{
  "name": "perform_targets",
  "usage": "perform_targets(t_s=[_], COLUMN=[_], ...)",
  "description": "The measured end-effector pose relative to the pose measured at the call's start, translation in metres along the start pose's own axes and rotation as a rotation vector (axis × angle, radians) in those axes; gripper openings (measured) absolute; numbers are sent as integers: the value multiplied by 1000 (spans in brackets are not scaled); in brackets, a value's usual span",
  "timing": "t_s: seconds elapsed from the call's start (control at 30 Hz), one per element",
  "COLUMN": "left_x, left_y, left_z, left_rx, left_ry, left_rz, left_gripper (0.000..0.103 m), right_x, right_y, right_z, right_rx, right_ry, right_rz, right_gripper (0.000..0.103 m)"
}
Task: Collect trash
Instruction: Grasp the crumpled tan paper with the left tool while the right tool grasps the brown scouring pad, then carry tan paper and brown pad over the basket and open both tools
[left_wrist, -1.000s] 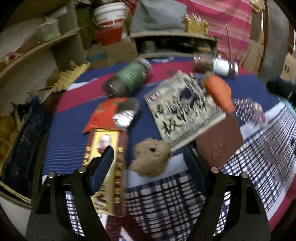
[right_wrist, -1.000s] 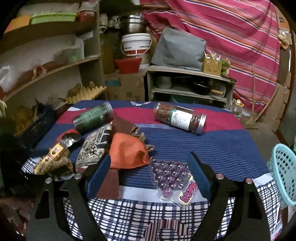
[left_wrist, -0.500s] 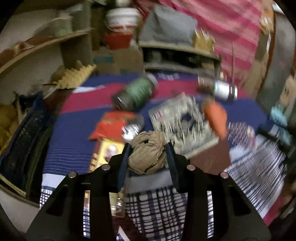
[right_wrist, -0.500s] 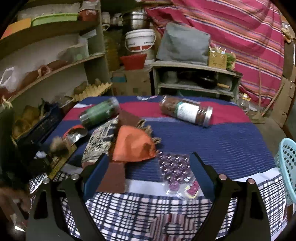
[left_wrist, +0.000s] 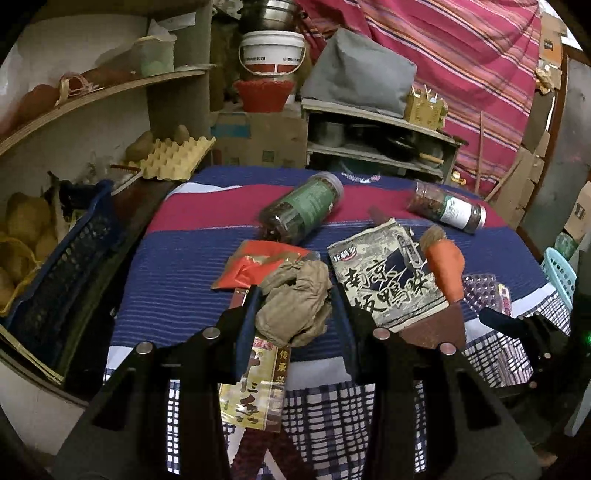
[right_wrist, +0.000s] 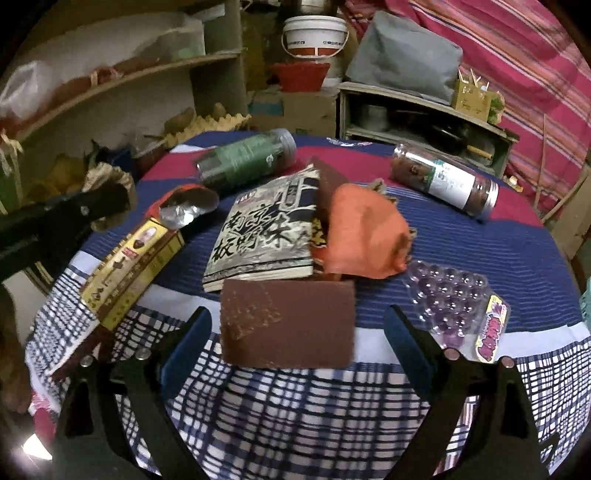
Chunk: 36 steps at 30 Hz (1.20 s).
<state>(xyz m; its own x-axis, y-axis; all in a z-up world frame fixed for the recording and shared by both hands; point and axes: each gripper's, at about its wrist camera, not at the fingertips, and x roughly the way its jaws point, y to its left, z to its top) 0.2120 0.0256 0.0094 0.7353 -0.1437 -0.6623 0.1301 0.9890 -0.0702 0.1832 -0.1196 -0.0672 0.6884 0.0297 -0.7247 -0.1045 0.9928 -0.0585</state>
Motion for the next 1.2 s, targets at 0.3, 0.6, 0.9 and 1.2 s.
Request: perform_targets(t_s=[0.3, 0.6, 0.9, 1.2], left_x=[9, 12, 3, -7], left_y=[-2, -12, -44, -119], left_z=[-6, -9, -6, -8], left_rx=[3, 24, 33, 100], left_ry=[29, 38, -35, -100], left_rz=[9, 1, -28, -164], left_gripper=[38, 38, 38, 38], right_x=[17, -28, -78, -123], right_y=[-10, -41, -81, -202], right_z=[-3, 6, 16, 14], right_rx=[19, 97, 117, 289], right_ry=[43, -52, -255, -330], right_rz=[17, 97, -28, -225], right_gripper=[83, 83, 83, 83])
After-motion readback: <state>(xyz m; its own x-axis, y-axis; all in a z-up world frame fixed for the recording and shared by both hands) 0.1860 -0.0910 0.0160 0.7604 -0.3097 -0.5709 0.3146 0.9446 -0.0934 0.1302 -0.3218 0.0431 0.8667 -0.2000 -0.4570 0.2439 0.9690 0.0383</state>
